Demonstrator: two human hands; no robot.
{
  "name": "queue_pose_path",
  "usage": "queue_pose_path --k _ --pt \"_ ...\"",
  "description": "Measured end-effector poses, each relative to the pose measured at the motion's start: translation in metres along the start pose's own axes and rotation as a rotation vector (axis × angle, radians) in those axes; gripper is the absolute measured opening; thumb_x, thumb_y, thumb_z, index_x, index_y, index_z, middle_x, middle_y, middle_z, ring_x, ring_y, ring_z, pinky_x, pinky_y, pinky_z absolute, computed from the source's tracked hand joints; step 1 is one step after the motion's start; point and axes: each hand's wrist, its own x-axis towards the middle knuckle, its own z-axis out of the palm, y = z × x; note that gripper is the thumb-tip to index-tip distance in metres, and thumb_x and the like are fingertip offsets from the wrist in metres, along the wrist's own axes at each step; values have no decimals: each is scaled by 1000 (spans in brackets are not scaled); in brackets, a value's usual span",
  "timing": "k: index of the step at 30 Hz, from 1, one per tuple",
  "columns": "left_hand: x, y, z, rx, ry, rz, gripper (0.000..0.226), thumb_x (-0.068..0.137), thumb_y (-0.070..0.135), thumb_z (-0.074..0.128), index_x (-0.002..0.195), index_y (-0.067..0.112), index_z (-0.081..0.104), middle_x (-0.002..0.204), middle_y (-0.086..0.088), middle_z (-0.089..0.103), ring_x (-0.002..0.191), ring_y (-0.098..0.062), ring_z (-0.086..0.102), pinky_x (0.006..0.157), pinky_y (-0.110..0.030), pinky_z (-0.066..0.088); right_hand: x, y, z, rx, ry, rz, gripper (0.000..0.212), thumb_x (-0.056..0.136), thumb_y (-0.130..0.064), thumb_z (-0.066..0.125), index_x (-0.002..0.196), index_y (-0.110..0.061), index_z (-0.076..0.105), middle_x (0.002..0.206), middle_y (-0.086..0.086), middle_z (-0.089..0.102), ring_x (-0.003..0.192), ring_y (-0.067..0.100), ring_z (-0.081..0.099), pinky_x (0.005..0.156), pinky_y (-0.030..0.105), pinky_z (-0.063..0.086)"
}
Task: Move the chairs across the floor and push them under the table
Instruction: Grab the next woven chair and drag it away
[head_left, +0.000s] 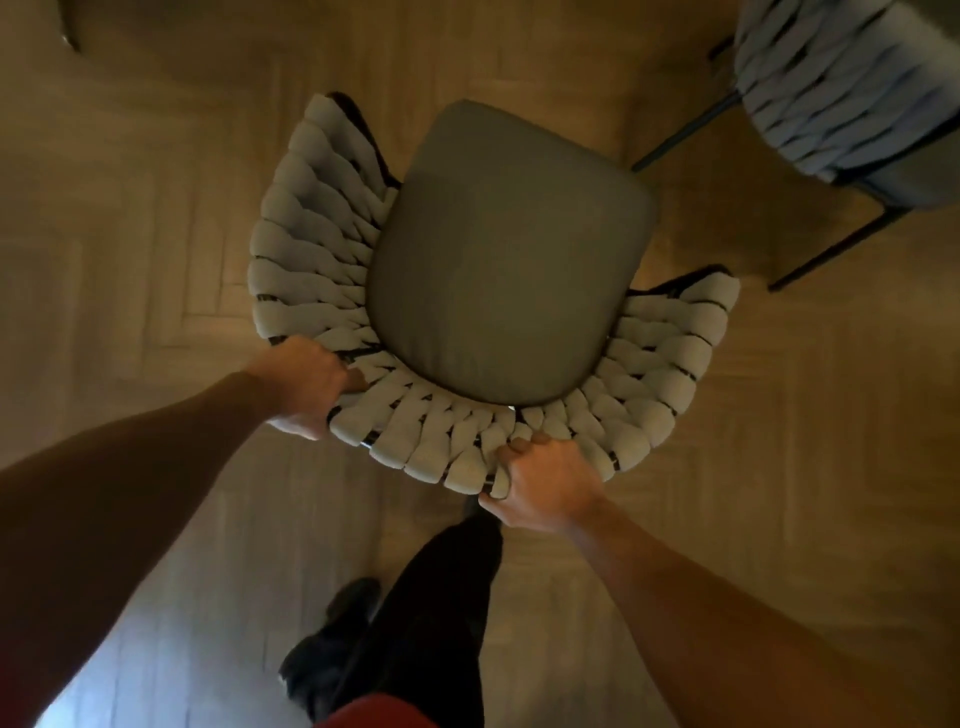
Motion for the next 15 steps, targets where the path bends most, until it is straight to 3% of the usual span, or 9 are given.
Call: queue_pose_path --k 3,8,12,15 --pt "-2 14 -8 -65 23 -35 67 82 60 69 143 46 47 112 11 69 94 -11 65 86 -32 59 -1 11 -4 3 -91 -18 70 83 -80 47 117 -25 74 110 -5 77 98 23 73 80 39 61" --pt "1 67 -17 -168 36 -106 72 84 58 69 151 44 45 120 11 70 96 -8 65 85 -28 56 -16 69 -24 -64 -168 -129 73 87 -83 46 125 -24 69 115 -4 75 102 24 71 84 38 57" --pt "19 120 -29 -274 80 -216 66 79 64 60 140 41 54 108 11 73 89 -11 68 81 -32 59 -9 144 -53 -185 -275 -258 83 89 -86 42 138 -23 64 132 -5 68 113 25 67 90 40 55" --pt "37 155 -47 -328 108 -283 63 81 64 58 138 37 59 106 8 75 90 -14 70 80 -32 58 8 198 -72 -268 -301 -357 87 83 -91 34 133 -27 67 130 -10 68 112 22 67 90 39 56"
